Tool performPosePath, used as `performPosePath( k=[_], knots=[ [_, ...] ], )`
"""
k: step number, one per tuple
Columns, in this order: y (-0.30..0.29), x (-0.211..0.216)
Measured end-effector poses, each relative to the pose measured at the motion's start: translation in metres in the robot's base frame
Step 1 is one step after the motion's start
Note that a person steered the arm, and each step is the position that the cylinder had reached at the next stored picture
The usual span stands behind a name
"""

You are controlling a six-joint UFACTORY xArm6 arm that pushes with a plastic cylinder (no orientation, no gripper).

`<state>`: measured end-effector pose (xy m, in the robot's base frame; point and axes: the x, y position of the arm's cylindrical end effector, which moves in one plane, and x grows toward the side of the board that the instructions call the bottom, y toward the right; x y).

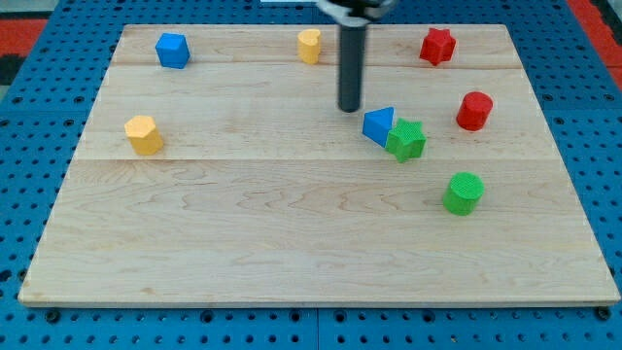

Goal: Move the green star diagonally bottom left to the blue triangle

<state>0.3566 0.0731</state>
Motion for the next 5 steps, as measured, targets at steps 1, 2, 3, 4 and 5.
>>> performPosePath(
  k=[1, 2, 3, 4, 5],
  knots=[
    [0.071, 0.016],
    [0.064, 0.086],
    [-0.010, 0.096],
    [-0.017, 0.074],
    [-0.091, 0.099]
  ],
)
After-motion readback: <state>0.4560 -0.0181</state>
